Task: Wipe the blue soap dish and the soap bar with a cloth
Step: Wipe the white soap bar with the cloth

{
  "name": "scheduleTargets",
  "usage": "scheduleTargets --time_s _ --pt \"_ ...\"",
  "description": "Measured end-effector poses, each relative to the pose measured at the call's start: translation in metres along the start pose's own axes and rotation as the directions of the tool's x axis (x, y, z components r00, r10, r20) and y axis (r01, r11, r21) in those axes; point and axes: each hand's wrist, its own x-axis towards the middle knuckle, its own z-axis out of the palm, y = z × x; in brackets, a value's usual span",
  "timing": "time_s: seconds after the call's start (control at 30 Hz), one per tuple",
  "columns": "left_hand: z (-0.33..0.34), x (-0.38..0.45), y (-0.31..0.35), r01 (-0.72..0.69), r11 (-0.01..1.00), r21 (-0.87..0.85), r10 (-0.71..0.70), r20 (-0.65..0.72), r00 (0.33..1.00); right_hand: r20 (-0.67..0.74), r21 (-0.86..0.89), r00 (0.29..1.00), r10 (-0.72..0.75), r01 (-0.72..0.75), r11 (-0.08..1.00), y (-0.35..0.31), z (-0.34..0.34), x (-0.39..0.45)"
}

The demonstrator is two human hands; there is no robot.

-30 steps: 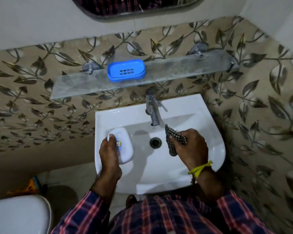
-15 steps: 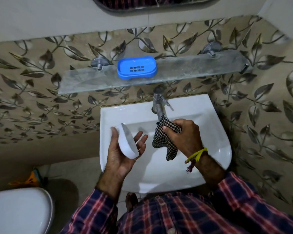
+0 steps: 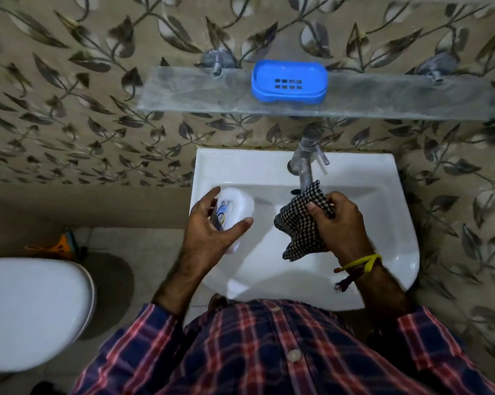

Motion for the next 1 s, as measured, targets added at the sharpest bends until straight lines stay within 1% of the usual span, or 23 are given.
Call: scheduleTargets --time_s 0.07,0.13,0.23,0.3,0.4,0.5,0.57,0.63,0.7,0.73,0.77,0.8,0.87,0.93,1.0 --pt "-0.003 0.007 0.003 -0.043 0.999 0.017 0.042 0.028 0.999 -0.007 0.073 1.0 0.016 -0.015 0.997 -0.005 0.008 0.005" --pt "-0.008 0.013 0.006 -0.045 0.998 0.032 0.044 0.044 0.998 -0.001 0.162 0.997 0.074 -0.073 0.984 -0.008 0.022 0.009" --pt "-0.016 0.02 0.011 -0.058 0.997 0.045 0.055 0.064 0.996 0.034 0.307 0.988 0.152 -0.155 0.939 -0.023 0.043 0.016" --pt "-0.022 0.024 0.015 -0.105 0.992 0.074 0.1 0.073 0.992 0.042 0.358 0.983 0.177 -0.18 0.916 -0.039 0.058 0.024" --pt "-0.031 0.03 0.018 -0.169 0.976 0.137 0.16 0.078 0.984 0.027 0.393 0.991 0.134 -0.133 0.91 -0.066 0.077 0.047" --pt "-0.041 0.033 0.021 -0.187 0.971 0.148 0.179 0.064 0.982 -0.003 0.48 0.991 0.133 -0.115 0.87 -0.086 0.094 0.081" --pt "-0.044 0.034 0.022 -0.194 0.969 0.153 0.189 0.042 0.981 0.005 0.458 0.987 0.163 -0.147 0.877 -0.089 0.103 0.102" --pt "-0.045 0.034 0.021 -0.204 0.966 0.157 0.203 0.024 0.979 0.051 0.305 0.98 0.192 -0.198 0.931 -0.078 0.108 0.117" --pt "-0.044 0.034 0.02 -0.222 0.961 0.164 0.22 0.028 0.975 0.053 0.136 0.969 0.242 -0.247 0.959 -0.063 0.106 0.118" --pt "-0.043 0.033 0.02 -0.23 0.959 0.168 0.228 0.03 0.973 0.038 0.124 0.968 0.248 -0.251 0.96 -0.056 0.103 0.114" --pt "-0.042 0.033 0.019 -0.236 0.956 0.175 0.235 0.027 0.972 0.023 0.156 0.973 0.229 -0.229 0.961 -0.052 0.101 0.107" --pt "-0.041 0.033 0.02 -0.242 0.953 0.182 0.242 0.019 0.97 -0.003 0.197 0.984 0.178 -0.174 0.965 -0.05 0.097 0.098" --pt "-0.035 0.036 0.024 -0.244 0.953 0.178 0.244 0.022 0.969 -0.081 0.243 0.996 0.039 -0.018 0.97 -0.049 0.087 0.079" --pt "-0.027 0.04 0.032 -0.251 0.954 0.165 0.246 0.05 0.968 -0.138 0.235 0.987 -0.085 0.116 0.965 -0.053 0.073 0.061" --pt "-0.018 0.044 0.041 -0.302 0.932 0.203 0.293 0.07 0.953 -0.148 0.205 0.973 -0.177 0.206 0.957 -0.058 0.057 0.049"
